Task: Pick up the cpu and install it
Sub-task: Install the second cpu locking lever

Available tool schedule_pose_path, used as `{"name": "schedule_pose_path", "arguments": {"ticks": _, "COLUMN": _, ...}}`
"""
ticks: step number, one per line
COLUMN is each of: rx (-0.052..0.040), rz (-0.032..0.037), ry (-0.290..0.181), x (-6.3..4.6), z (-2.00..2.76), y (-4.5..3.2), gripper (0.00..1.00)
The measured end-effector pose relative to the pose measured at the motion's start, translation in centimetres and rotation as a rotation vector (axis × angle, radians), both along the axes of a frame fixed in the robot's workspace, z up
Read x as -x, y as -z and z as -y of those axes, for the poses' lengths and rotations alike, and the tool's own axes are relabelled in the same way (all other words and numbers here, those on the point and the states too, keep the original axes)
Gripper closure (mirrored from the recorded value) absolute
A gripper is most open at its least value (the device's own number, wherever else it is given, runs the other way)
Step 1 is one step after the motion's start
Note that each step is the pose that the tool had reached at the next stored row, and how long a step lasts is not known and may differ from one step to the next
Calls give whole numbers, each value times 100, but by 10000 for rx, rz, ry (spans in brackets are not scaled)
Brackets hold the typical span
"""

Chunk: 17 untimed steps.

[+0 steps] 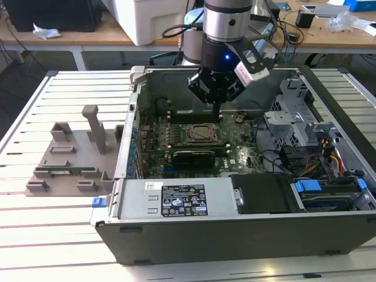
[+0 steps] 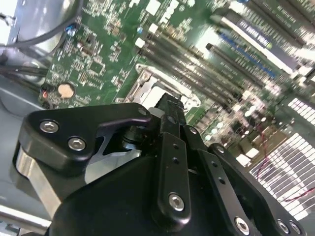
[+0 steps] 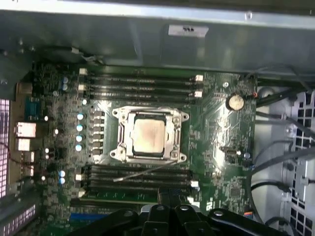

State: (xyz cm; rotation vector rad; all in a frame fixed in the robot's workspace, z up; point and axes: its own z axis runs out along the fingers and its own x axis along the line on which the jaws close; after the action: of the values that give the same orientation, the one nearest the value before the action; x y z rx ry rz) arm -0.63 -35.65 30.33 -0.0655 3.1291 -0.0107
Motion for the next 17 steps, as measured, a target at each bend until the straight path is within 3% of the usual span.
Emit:
{"name": "schedule_pose_path", "arguments": {"ticks": 2, "rx": 0, "rz": 0, "ry": 0, "x": 0, "z": 62, "y": 0, "gripper": 89}}
{"name": "schedule_pose_path", "arguments": {"ticks": 4, "rx": -40, "rz": 0, "ry": 0, "x": 0, "z": 163, "y": 4, "gripper": 89}}
{"name": "schedule_pose_path", "arguments": {"ticks": 5, "rx": -324, "rz": -1, "ry": 0, "x": 0, "z": 214, "y": 8, "gripper": 89}}
{"name": "schedule_pose_path", "arguments": {"ticks": 8, "rx": -911, "rz": 0, "ry": 0, "x": 0, "z": 259, "y": 9, "gripper": 89}}
{"name": "schedule_pose_path", "arguments": {"ticks": 9, "rx": -1115, "rz": 0, "ry": -1, "x": 1, "z": 272, "y": 10, "gripper": 89}}
{"name": "schedule_pose_path", "arguments": {"ticks": 10, "rx": -1440, "rz": -1, "ry": -1, "x": 3, "z": 283, "y": 9, "gripper": 89}}
{"name": "schedule_pose_path", "arguments": {"ticks": 11, "rx": -1675, "rz": 0, "ry": 0, "x": 4, "z": 284, "y": 9, "gripper": 89}}
{"name": "schedule_pose_path", "arguments": {"ticks": 12, "rx": -1850, "rz": 0, "ry": -1, "x": 4, "z": 283, "y": 9, "gripper": 89}}
{"name": "schedule_pose_path", "arguments": {"ticks": 13, "rx": -2119, "rz": -1, "ry": 1, "x": 5, "z": 284, "y": 10, "gripper": 89}}
{"name": "schedule_pose_path", "arguments": {"ticks": 15, "rx": -2140, "rz": 0, "ry": 1, "x": 5, "z": 284, "y": 22, "gripper": 89}}
{"name": "schedule_pose_path", "arguments": {"ticks": 17, "rx": -2140, "rz": -19, "ry": 1, "x": 4, "z": 284, "y": 94, "gripper": 89}}
